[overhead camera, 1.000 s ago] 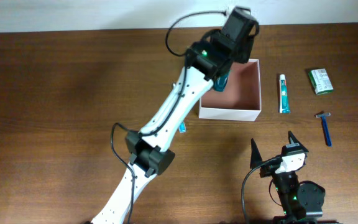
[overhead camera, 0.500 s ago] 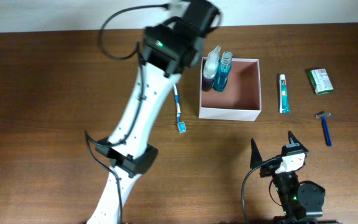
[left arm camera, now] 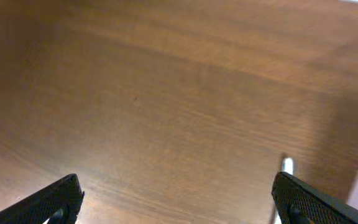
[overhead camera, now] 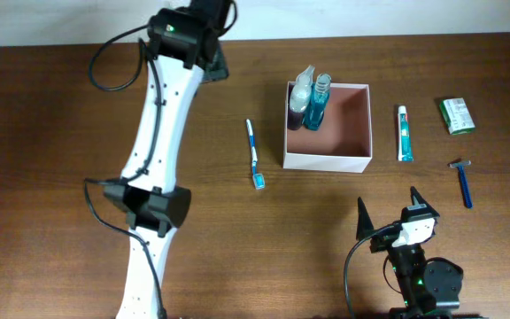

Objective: Pack container
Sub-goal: 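Release the Listerine and raise the left gripper away from box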

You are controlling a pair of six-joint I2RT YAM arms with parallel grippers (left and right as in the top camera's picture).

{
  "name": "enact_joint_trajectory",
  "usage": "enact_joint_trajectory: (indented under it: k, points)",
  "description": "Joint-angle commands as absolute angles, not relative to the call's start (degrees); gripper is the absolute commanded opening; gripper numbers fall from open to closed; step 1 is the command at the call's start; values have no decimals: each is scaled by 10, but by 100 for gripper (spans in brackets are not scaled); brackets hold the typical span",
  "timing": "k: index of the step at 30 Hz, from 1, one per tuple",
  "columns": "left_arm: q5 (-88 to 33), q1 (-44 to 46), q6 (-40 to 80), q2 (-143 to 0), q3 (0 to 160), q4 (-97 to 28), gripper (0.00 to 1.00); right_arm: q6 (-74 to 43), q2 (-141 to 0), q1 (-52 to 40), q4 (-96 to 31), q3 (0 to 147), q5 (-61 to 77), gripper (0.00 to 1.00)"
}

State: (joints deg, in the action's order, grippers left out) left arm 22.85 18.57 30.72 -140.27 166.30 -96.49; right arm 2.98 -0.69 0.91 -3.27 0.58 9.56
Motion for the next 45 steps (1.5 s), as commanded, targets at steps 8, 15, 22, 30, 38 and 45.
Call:
enact_joint_trajectory:
  k: [8, 15, 22, 30, 38, 45]
  points:
    - [84, 155, 299, -1401, 1575, -965, 99, 25, -2, 3, -36, 3, 99, 99]
    - [64, 157, 271, -1401, 1563, -967, 99, 25, -2, 3, -36, 3, 99, 99]
    - [94, 157, 271, -1401, 1562, -967, 99, 25, -4, 3, -19, 3, 99, 99]
    - [119, 157, 271, -1401, 1562, -967, 99, 25, -4, 4, -19, 3, 115, 99]
    - [167, 157, 271, -1401, 1562, -967, 99, 39, -10, 4, 67, 68, 52, 99]
    - [193, 157, 271, -1401, 1562, -965, 99, 103, -142, 26, -7, 248, -78, 99]
